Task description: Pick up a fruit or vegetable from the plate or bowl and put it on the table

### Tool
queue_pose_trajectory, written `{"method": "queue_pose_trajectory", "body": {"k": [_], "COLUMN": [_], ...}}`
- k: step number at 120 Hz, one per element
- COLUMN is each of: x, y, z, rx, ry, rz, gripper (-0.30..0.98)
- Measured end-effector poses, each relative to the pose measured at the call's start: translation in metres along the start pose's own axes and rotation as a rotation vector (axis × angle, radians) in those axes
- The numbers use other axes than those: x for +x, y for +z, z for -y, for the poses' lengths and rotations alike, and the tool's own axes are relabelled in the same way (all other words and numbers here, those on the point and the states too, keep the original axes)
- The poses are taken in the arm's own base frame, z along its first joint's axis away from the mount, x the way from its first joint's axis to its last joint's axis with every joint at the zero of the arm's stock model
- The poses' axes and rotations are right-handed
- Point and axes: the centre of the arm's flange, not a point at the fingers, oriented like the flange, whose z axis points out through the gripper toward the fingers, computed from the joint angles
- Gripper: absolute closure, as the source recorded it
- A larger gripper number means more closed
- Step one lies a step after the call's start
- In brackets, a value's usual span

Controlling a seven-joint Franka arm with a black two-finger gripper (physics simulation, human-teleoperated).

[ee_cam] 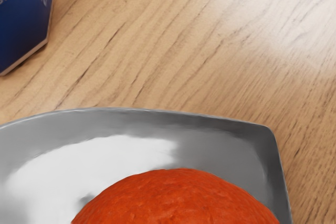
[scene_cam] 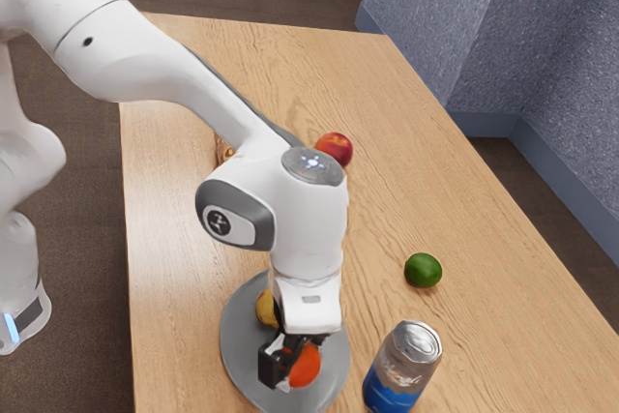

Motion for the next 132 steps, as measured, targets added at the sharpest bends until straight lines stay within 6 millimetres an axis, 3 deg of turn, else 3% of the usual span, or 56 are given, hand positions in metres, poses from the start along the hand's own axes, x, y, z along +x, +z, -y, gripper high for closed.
{"method": "queue_pose_trajectory", "body": {"k": [14,34,57,76,105,119,132], "x": [0.009,0.037,0.083,0.106,0.110,0.109,0.109], "y": [-0.008,-0.022,-0.013,-0.004,-0.002,-0.002,-0.003], "z": [-0.039,-0.060,-0.088,-0.077,-0.084,-0.085,-0.086], "rx": [-0.015,-0.038,-0.063,-0.067,-0.074,-0.079,-0.079], "ry": [0.066,0.092,0.141,0.126,0.142,0.145,0.150], "rz": [-0.017,-0.056,-0.059,-0.043,-0.021,-0.016,-0.014], "gripper": [0.36,0.32,0.33,0.32,0.33,0.15,0.07]}}
